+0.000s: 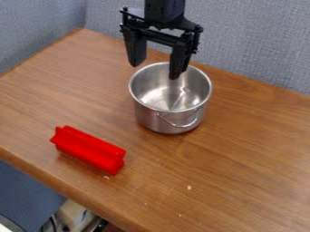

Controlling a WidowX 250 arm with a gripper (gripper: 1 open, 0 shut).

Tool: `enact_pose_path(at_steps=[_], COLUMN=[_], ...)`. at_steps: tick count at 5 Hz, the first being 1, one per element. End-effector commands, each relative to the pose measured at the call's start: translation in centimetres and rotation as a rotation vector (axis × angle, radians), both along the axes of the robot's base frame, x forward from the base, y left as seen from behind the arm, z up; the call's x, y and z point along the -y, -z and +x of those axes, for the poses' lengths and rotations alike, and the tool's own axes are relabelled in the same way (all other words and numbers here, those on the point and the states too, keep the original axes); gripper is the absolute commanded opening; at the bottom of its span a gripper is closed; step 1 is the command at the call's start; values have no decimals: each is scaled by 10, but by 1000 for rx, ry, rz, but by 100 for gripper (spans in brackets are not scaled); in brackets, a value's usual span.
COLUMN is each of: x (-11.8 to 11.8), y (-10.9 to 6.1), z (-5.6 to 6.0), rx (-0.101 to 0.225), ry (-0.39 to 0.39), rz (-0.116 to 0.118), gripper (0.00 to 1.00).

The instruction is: Put the red object in the metal pot

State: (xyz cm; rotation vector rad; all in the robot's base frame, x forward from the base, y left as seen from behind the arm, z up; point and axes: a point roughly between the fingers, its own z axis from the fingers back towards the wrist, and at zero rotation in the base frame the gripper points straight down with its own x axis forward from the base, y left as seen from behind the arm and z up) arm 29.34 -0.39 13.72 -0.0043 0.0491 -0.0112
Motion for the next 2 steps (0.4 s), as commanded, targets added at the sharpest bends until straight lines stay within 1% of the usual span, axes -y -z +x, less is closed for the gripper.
enact_pose_path(at_steps=[1,2], x=[0,-1], y=[5,10], z=[-2,-4], rx=[-14,-27], ry=[5,13], rz=[-4,-9], gripper=[100,100])
